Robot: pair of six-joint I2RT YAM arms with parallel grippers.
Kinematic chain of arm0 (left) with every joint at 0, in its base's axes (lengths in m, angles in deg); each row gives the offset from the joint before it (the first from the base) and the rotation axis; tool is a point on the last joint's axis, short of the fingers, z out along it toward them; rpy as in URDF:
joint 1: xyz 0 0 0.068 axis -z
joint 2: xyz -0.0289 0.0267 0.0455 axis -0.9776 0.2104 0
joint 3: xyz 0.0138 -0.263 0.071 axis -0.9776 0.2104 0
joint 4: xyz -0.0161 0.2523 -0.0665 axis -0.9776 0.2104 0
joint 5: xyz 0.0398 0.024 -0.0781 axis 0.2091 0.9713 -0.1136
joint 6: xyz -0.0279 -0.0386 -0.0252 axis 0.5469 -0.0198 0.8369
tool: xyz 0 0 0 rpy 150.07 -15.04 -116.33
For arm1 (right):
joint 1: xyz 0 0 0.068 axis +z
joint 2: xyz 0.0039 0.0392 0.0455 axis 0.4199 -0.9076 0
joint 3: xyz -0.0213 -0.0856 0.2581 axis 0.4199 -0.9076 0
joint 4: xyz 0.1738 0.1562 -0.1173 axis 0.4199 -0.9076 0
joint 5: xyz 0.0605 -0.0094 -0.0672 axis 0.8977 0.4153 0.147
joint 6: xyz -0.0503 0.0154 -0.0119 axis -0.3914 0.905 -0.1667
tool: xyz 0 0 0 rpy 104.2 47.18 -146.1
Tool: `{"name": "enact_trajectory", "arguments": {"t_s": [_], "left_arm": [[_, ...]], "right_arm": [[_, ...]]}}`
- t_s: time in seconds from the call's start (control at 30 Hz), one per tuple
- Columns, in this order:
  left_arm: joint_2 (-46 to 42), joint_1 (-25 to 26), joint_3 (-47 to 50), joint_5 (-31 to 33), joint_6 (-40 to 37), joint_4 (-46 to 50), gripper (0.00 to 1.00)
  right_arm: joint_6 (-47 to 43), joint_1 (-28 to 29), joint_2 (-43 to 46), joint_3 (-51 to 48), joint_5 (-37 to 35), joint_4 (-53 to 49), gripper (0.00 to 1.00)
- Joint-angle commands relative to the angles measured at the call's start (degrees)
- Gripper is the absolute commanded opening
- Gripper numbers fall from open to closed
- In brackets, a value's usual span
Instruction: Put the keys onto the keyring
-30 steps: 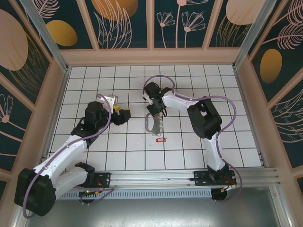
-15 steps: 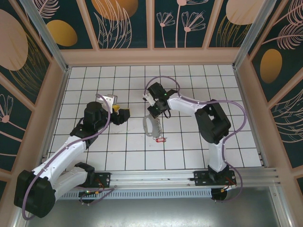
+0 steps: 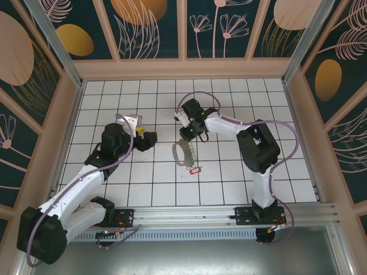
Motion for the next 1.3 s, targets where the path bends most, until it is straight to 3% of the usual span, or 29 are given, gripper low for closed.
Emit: {"name": "enact_trajectory", "arguments": {"t_s": [0.0,0.23,0.4,0.7,1.0,1.27], "left_arm": [[-0.88,0.09,-0.24,0.17,-1.11,0.62,0.71],[-0.79,0.09,-0.33,0.06,-0.94,0.27,0.71],[-1.14,0.1,-0.05,0.25,-1.02,0.27,0.71],[-1.32,0.09,0.04,0.27,-1.38,0.12,0.71],[-1.66,0.08,0.39,0.4,-1.7,0.18,0.71],[-1.67,0.09,0.39,0.43,-1.77,0.18,0.71]], "right_arm": [[0.2,-0.25,-1.52,2.67,-0.88,-1.42,0.24],[0.21,-0.05,-2.92,5.64,-2.04,-2.93,0.35],[-0.97,-0.22,-5.35,8.44,-1.97,-5.23,0.38],[-5.65,-1.88,-10.67,16.29,1.31,-13.24,0.38],[-8.54,-2.96,-12.21,16.72,8.97,-15.8,0.34],[-9.6,-3.08,-12.86,16.97,10.7,-16.76,0.28]]}}
